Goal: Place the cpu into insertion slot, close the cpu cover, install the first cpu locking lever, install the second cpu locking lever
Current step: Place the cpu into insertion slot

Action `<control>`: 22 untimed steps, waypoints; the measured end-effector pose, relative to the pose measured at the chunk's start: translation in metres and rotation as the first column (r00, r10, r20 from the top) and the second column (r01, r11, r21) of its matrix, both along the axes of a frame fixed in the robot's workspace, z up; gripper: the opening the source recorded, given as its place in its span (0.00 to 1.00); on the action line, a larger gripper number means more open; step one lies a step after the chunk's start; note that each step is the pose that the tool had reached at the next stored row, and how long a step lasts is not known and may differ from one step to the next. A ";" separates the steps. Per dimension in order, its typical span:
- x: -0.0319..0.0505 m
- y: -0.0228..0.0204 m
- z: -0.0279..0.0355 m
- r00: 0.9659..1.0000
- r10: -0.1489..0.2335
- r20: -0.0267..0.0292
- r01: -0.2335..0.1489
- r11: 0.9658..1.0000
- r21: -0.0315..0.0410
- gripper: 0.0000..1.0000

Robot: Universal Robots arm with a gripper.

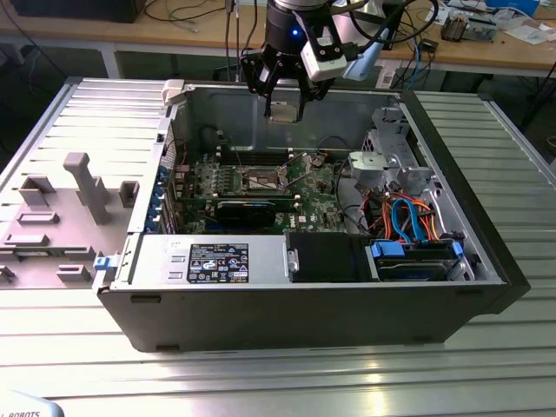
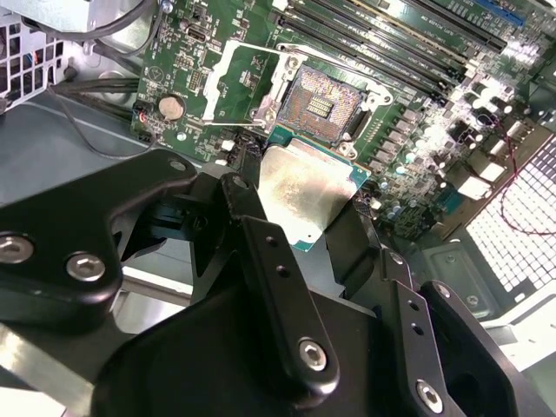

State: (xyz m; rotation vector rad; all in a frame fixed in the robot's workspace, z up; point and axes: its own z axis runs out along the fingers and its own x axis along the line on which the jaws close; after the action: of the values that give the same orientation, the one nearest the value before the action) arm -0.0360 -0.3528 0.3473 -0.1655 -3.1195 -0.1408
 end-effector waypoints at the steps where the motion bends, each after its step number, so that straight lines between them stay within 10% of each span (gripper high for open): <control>1: 0.0000 0.0000 0.0000 1.000 0.000 0.000 0.000 1.000 0.000 0.54; 22: 0.0000 0.0000 -0.0001 1.000 -0.013 0.000 0.013 1.000 0.000 0.54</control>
State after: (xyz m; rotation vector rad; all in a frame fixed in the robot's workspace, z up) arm -0.0360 -0.3528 0.3472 -0.1860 -3.1189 -0.1410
